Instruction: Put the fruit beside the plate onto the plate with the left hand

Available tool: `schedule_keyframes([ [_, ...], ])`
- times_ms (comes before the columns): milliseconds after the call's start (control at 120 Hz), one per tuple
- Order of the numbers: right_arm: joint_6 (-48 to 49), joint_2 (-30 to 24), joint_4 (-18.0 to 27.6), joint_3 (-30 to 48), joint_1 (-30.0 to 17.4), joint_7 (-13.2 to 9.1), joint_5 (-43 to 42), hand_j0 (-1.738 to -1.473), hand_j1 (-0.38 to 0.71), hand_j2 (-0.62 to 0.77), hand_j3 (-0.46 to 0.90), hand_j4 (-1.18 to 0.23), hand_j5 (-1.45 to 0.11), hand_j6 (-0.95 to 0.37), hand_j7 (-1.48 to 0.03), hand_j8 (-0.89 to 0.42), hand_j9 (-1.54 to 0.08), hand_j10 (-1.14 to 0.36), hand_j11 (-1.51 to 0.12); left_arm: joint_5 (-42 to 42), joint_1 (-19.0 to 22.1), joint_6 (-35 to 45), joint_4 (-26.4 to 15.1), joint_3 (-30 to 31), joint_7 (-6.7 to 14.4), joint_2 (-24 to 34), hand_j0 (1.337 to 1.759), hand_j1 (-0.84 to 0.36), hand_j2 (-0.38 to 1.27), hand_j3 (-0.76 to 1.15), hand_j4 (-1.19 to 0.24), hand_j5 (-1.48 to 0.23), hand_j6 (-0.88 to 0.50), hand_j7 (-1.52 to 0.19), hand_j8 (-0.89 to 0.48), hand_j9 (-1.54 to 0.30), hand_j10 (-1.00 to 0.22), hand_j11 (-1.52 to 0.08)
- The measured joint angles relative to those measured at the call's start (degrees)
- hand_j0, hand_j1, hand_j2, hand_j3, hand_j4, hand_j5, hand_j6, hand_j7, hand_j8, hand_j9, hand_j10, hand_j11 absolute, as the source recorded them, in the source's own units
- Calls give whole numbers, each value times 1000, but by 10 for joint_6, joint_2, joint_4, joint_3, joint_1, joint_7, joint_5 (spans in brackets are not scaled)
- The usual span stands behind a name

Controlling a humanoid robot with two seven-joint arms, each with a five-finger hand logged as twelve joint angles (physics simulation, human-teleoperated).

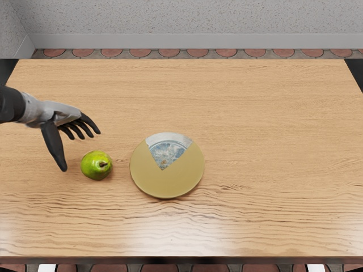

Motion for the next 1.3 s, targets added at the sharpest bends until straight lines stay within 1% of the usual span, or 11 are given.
schedule_keyframes([
  [33, 0, 0, 0, 0, 0, 0, 0, -1658, -314, -6, 0, -29, -38, -29, -38, -29, -38, -29, -38, 20, 0, 6, -4, 1, 0, -2, 1658, 55, 50, 0, -249, -320, -249, -320, -249, -320, -249, -320],
  [133, 0, 0, 0, 0, 0, 0, 0, -1658, -314, -6, 0, -29, -38, -29, -38, -29, -38, -29, -38, 91, 19, 30, -22, 6, 0, -31, 1658, 56, 51, 0, -249, -320, -250, -320, -250, -319, -249, -319],
  [283, 0, 0, -1, 0, 0, 0, 0, -1658, -314, -6, 0, -29, -38, -29, -38, -29, -38, -29, -38, 184, 19, 83, -32, 49, 0, -71, 1658, 57, 51, 0, -249, -319, -250, -319, -249, -319, -248, -319],
  [383, 0, 0, -1, 0, 0, 0, 0, -1658, -314, -6, 0, -29, -38, -29, -38, -29, -38, -29, -38, 220, 18, 97, -34, 72, 0, -91, 1658, 57, 51, 0, -249, -319, -250, -319, -250, -319, -248, -319],
  [567, 0, 0, -1, 0, 0, 0, 0, -1658, -314, -6, 0, -29, -38, -29, -38, -29, -38, -29, -38, 238, 19, 104, -49, 94, 0, -104, 1658, 57, 51, 0, -249, -319, -250, -319, -249, -319, -248, -318],
  [792, 0, 0, -1, 0, 0, 0, 0, -1658, -314, -6, 0, -29, -38, -29, -38, -29, -38, -29, -38, 238, 19, 105, -52, 105, 0, -114, 1658, 57, 51, 0, -248, -319, -249, -319, -249, -318, -248, -318],
  [983, 0, 0, -1, 0, 0, 0, 0, -1658, -314, -6, 0, -29, -38, -29, -38, -29, -38, -29, -38, 241, 16, 107, -49, 109, 0, -118, 1658, 57, 51, 0, -248, -319, -249, -319, -249, -319, -248, -318],
  [1300, 0, 0, -1, 0, 0, 0, 0, -1658, -314, -6, 0, -29, -38, -29, -38, -29, -38, -29, -38, 293, 20, 134, -37, 134, 0, -142, 1658, 52, 52, 0, -252, -324, -253, -324, -253, -324, -252, -324],
])
